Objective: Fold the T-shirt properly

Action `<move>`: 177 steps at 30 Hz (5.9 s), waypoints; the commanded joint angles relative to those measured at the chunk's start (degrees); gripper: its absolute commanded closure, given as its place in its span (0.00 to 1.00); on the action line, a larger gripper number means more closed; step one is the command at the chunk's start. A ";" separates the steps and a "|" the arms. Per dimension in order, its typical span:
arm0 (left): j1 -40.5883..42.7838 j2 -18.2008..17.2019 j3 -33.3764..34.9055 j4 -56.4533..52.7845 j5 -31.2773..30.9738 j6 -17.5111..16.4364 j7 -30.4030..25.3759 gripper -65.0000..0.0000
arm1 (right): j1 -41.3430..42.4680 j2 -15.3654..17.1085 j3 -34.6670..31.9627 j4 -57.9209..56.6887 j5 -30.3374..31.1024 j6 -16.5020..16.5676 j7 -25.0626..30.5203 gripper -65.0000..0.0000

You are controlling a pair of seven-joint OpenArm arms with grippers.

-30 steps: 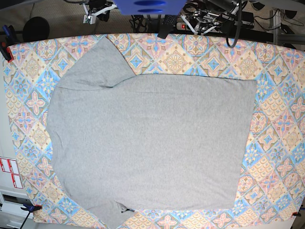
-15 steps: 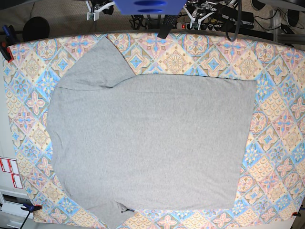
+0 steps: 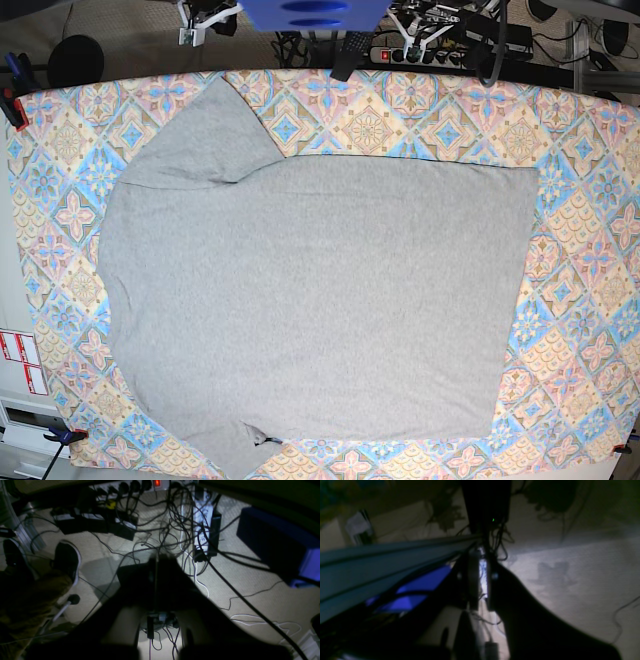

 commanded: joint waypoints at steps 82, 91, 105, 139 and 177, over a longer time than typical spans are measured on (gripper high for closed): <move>45.56 -20.44 -12.84 86.08 0.21 0.27 0.10 1.00 | -35.10 12.95 41.17 44.45 -21.26 6.47 29.03 0.92; 45.21 -20.44 -12.84 86.08 0.21 0.36 0.10 1.00 | -31.41 2.49 58.66 58.26 -29.35 6.47 1.16 0.92; 40.73 -20.35 -12.75 86.08 -0.14 7.92 0.10 1.00 | -31.23 -3.40 65.17 76.54 -50.18 6.47 -8.78 0.92; 28.86 -20.35 -30.51 92.14 -26.51 7.92 16.45 0.82 | -23.59 -3.49 61.65 76.72 -50.18 6.47 -19.50 0.92; 10.93 -15.78 -31.47 76.50 -47.00 7.75 26.12 0.70 | -22.44 -3.49 61.74 81.20 -50.09 6.47 -24.78 0.92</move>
